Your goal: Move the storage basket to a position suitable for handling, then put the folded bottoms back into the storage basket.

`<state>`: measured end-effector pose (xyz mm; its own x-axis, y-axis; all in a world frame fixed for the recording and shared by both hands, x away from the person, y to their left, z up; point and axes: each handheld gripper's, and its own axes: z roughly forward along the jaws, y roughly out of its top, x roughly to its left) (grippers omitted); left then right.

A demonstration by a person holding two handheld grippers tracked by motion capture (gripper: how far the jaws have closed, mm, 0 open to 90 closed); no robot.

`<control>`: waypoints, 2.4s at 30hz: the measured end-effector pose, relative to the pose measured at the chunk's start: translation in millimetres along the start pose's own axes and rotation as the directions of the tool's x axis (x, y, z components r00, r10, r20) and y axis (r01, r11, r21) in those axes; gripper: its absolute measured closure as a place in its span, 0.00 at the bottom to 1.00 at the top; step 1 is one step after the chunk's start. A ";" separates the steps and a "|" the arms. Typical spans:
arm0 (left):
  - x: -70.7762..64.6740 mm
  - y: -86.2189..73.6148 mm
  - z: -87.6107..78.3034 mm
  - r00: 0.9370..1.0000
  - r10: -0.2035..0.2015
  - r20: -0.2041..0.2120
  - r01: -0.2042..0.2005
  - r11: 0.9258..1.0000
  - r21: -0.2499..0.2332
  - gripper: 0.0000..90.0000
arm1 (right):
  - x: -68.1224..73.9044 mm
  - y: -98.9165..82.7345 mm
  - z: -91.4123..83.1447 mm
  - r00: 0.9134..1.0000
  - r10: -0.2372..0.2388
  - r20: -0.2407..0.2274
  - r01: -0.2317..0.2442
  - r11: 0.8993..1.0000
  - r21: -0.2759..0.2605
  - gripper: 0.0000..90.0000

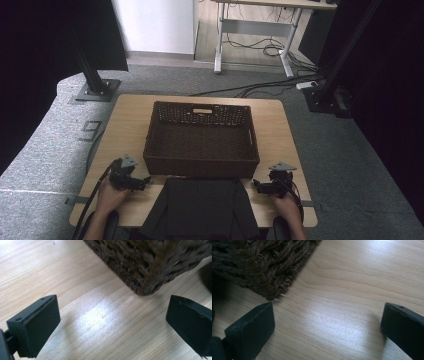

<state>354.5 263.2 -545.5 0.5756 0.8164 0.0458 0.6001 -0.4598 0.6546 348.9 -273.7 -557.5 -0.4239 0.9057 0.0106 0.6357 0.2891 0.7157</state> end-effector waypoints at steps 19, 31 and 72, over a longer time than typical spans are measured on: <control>-3.6 0.1 3.9 0.998 -0.056 0.023 0.056 0.998 -0.002 0.00 | 0.6 -0.4 -0.4 1.000 -0.005 -0.006 0.005 1.000 0.000 0.00; -19.9 4.6 -2.5 0.998 -0.050 0.041 0.047 0.997 0.064 0.02 | 5.5 -1.6 -7.3 0.999 -0.031 -0.039 0.033 0.999 0.037 0.01; -114.2 1.7 -18.4 0.973 -0.012 0.231 0.009 1.000 0.012 0.00 | 106.8 -2.3 -23.8 0.965 0.040 -0.259 -0.014 0.995 0.104 0.00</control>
<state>279.6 175.7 -535.7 0.6812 0.7191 -0.1373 0.6121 -0.4564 0.6458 286.9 -185.0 -541.4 -0.5507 0.8051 0.2203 0.7049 0.3072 0.6393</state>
